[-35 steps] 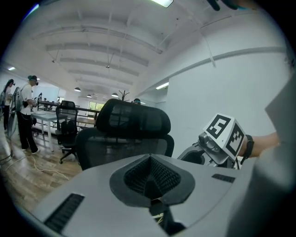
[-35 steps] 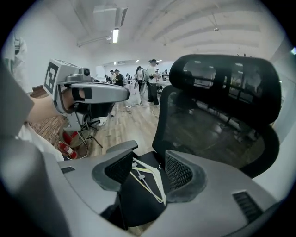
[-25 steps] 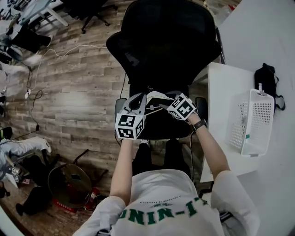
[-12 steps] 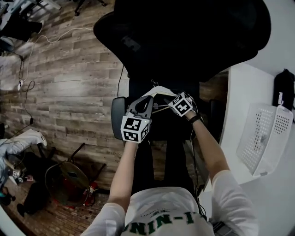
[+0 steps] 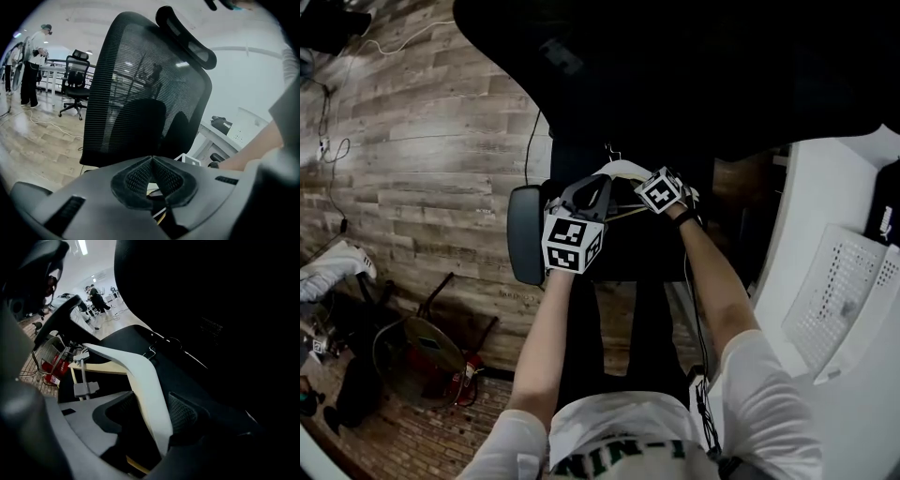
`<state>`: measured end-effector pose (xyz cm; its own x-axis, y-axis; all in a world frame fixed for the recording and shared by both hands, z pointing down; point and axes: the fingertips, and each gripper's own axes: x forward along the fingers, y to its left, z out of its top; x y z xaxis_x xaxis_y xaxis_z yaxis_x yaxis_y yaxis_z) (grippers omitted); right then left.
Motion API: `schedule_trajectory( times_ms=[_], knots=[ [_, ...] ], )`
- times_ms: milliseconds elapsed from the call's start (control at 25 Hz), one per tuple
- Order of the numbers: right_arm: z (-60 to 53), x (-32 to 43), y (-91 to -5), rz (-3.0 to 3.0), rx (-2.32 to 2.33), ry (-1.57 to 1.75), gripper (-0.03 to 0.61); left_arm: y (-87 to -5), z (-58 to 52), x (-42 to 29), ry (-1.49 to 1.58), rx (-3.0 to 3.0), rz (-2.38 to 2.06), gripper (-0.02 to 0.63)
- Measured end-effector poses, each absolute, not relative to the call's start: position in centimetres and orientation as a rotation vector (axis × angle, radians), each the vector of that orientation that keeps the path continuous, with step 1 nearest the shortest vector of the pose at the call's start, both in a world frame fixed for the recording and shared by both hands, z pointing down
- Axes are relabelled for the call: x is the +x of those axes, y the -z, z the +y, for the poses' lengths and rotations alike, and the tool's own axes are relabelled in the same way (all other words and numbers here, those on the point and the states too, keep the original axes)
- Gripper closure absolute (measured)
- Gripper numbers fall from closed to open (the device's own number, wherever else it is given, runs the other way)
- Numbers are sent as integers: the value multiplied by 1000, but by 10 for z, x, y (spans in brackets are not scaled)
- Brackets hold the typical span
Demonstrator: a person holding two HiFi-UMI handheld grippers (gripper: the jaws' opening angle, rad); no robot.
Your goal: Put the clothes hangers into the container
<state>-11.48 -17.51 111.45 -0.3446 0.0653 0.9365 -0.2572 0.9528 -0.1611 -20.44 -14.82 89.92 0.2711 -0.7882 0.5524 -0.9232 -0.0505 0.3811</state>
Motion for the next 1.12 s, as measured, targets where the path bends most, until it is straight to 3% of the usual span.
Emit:
schedule_trajectory(
  times_ms=[200, 1120],
  knots=[
    [-163, -118, -1106, -1887, 34, -235, 424, -903, -141, -203, -254, 1837, -1541, 600],
    [-147, -30, -951, -1827, 394, -260, 440, -777, -91, -195, -221, 1829, -1598, 600]
  ],
)
